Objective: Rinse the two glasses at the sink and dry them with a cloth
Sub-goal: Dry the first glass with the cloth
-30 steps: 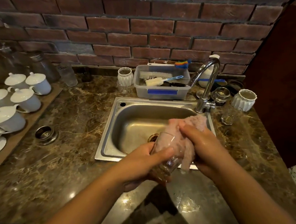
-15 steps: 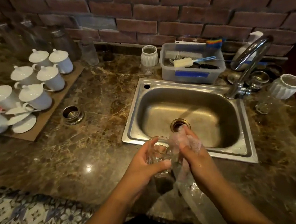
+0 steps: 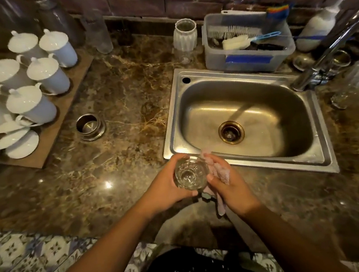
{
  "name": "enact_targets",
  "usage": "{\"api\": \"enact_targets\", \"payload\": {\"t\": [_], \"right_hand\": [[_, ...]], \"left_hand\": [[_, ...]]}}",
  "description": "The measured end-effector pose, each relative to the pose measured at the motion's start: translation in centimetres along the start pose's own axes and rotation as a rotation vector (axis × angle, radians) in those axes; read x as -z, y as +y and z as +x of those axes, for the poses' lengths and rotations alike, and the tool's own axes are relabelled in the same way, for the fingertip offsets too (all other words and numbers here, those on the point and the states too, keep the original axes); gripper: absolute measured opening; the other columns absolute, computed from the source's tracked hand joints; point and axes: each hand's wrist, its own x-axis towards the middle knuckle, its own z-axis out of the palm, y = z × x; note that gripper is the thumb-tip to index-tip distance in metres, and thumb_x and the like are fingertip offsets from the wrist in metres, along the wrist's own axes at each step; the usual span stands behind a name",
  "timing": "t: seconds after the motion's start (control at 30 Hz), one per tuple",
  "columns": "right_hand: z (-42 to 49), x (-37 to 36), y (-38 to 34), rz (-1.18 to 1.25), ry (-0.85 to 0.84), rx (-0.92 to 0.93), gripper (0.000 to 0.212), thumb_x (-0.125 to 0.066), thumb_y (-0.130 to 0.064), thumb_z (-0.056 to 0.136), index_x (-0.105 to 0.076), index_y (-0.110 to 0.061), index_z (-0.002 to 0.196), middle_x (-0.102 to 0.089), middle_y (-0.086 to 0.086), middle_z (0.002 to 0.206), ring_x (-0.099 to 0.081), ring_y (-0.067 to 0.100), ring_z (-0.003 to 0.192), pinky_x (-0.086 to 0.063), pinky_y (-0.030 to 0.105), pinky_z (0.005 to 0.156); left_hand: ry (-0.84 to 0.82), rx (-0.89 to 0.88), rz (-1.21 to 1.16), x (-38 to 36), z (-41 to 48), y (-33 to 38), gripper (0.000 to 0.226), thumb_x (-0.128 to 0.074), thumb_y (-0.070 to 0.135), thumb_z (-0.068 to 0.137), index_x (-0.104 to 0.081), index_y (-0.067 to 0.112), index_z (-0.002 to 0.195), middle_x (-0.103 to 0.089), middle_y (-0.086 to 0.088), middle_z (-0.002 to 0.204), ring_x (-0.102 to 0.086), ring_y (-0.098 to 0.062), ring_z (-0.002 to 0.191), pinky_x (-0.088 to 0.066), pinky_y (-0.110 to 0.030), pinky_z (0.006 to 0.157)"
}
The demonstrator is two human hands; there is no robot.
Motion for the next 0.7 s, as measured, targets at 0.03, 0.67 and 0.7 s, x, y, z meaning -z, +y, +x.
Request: {"api": "enact_targets", "payload": {"t": [0.03,0.67,0.7], "right_hand": [[0.3,-0.6,0.3,-0.022,0.013,0.006,0.05,-0.054,0.0,0.099,-0.045,-0.012,0.147,-0.057,-0.003,0.146,-0.053,0.01,0.136,-0.043,0.038,0.115],[2.3,-3.7,2.2,-0.12,0.086,-0.022,0.053,-0.062,-0.013,0.099,-0.047,-0.024,0.148,-0.057,-0.012,0.147,-0.053,0.001,0.134,-0.044,0.022,0.11],[2.3,-3.7,2.2,-0.117,0.086,-0.026,0.053,-0.062,-0.013,0.099,-0.046,-0.024,0.149,-0.057,-0.011,0.146,-0.053,-0.001,0.132,-0.044,0.015,0.107]], "left_hand": [[-0.002,0.005,-0.001,0.4,0.1,-0.4,0.086,-0.092,0.003,0.064,-0.047,0.024,0.135,-0.061,0.009,0.128,-0.058,0.001,0.12,-0.045,-0.019,0.104],[-0.009,0.073,-0.002,2.7,1.3,-4.4,0.087,-0.092,0.007,0.064,-0.049,0.04,0.131,-0.062,0.016,0.127,-0.057,0.002,0.121,-0.047,-0.029,0.108],[-0.012,0.07,0.002,2.7,1.3,-4.4,0.087,-0.092,0.009,0.064,-0.049,0.041,0.131,-0.061,0.017,0.127,-0.057,0.001,0.122,-0.047,-0.03,0.109]]}}
